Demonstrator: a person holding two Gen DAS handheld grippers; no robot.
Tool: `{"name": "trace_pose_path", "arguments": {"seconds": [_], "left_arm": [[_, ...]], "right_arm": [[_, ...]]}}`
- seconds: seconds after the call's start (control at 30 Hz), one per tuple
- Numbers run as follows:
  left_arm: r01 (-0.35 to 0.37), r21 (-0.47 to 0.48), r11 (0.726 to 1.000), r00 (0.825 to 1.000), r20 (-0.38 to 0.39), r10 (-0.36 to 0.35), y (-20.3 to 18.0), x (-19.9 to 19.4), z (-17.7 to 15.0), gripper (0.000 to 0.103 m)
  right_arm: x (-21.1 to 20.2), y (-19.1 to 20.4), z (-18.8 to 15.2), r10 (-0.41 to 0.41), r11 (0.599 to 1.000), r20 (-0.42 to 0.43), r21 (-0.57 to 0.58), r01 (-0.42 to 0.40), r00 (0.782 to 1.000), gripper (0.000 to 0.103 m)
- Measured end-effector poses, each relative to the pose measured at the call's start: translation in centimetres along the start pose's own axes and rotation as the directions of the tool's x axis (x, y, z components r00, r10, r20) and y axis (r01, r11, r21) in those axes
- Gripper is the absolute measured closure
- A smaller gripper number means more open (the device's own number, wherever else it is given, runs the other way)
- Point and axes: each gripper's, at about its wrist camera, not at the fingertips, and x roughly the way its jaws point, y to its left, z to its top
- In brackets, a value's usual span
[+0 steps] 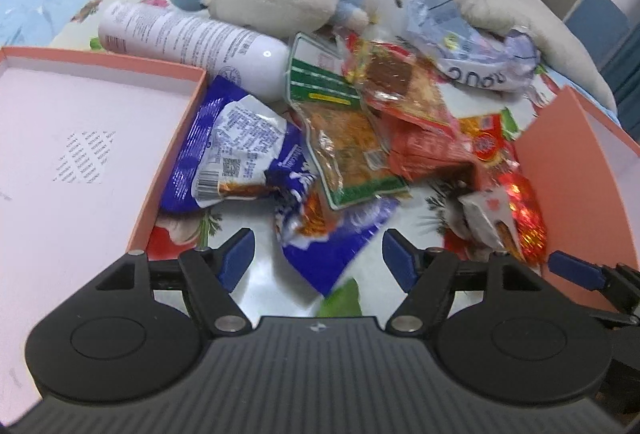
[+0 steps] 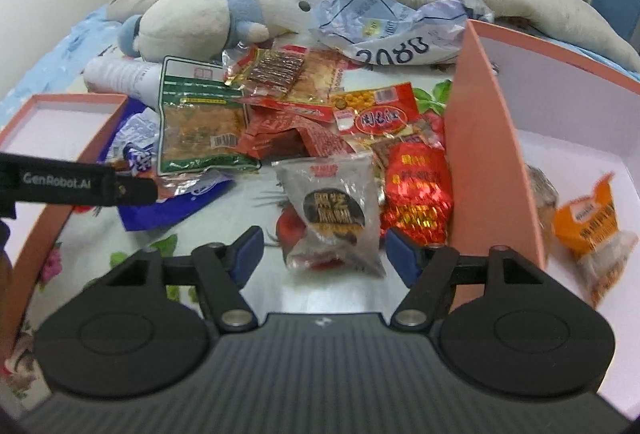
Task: Organize snacks
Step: 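Grasp the clear black-label packet with the right gripper while the left grasps the blue bag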
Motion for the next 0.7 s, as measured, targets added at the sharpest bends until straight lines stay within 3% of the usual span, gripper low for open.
{"name": "trace_pose_path", "arguments": {"seconds": [0.13,0.23,0.3,0.43,0.57,0.7], "left_arm": [[0.001,0.029,1.0,1.0,-0.026,-0.001,0.0,1.8,0.4,0.03],[-0.022,0.049,0.999,0.999,-0.041,0.024,0.0,3.0,0.1,0.041],[-0.016,0.059,0.998,1.0,-0.021,0.018,0.1,3.3,0.0,0.043],[-0.011,0.076,0.997,1.0,-0.011,0.012,0.1,3.3,-0.2,0.07],[0.017,0.058,0.998,1.0,-0.012,-0.016,0.7,2.6,-0.8,0.087],[0.02,0.031,0.999,1.0,-0.01,-0.02,1.0,1.3,-1.8,0.09]], "right_arm": [[2.0,0.5,0.3,-0.026,0.998,-0.031,-0.063,0.024,0.999,0.034],[3.4,0.7,0.2,-0.061,0.994,-0.057,-0.091,0.055,0.997,0.034],[4.2,0.7,0.0,-0.073,0.992,-0.072,-0.105,0.065,0.995,0.034],[4.5,1.0,-0.4,-0.084,0.989,-0.066,-0.124,0.075,0.994,0.034],[4.0,1.1,-0.5,-0.07,0.991,-0.073,-0.121,0.061,0.995,0.04],[2.8,1.5,-0.9,-0.05,0.989,-0.069,-0.141,0.04,0.996,0.044]]}}
